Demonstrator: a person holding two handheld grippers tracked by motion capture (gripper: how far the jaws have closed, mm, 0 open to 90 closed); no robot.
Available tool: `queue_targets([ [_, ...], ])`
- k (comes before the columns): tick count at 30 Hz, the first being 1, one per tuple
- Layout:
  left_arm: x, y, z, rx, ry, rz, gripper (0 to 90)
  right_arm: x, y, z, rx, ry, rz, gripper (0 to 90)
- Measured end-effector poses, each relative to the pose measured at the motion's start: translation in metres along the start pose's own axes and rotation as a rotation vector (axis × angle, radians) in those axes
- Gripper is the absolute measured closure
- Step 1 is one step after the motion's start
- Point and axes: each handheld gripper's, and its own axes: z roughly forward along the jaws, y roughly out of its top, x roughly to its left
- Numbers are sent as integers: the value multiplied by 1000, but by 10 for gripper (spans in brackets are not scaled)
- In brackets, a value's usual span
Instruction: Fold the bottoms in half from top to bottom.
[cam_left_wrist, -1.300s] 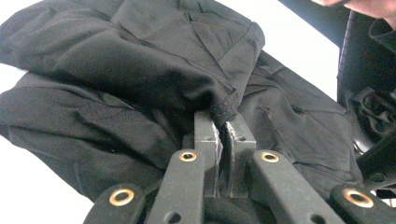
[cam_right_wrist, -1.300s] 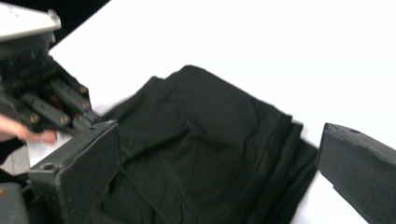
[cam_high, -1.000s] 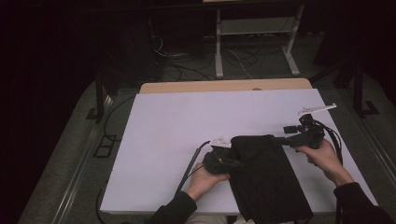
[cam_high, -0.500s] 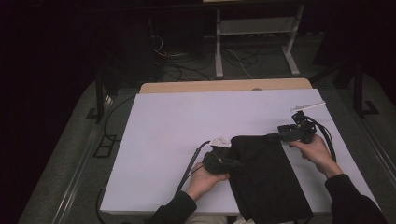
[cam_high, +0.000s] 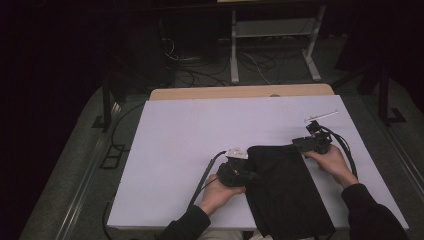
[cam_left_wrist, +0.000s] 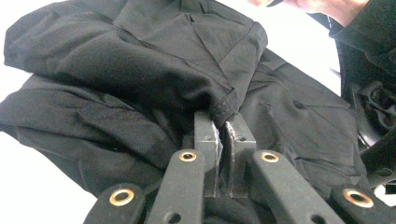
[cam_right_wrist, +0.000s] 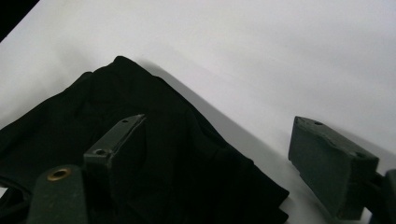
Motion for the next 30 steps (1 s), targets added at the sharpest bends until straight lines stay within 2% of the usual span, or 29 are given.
queue_targets([
  [7, 0, 0, 0, 0, 1, 0, 850, -2, -4, -3, -20, 18, 21, 253],
  [16, 0, 0, 1, 3, 2, 1, 850, -2, -7, 1, -6, 20, 28, 319],
  [23, 0, -1, 2, 5, 1, 2, 850, 6, -5, 6, 0, 21, 9, 420],
  [30, 0, 0, 1, 4, 2, 2, 850, 12, -5, 6, -8, -1, 27, 597],
])
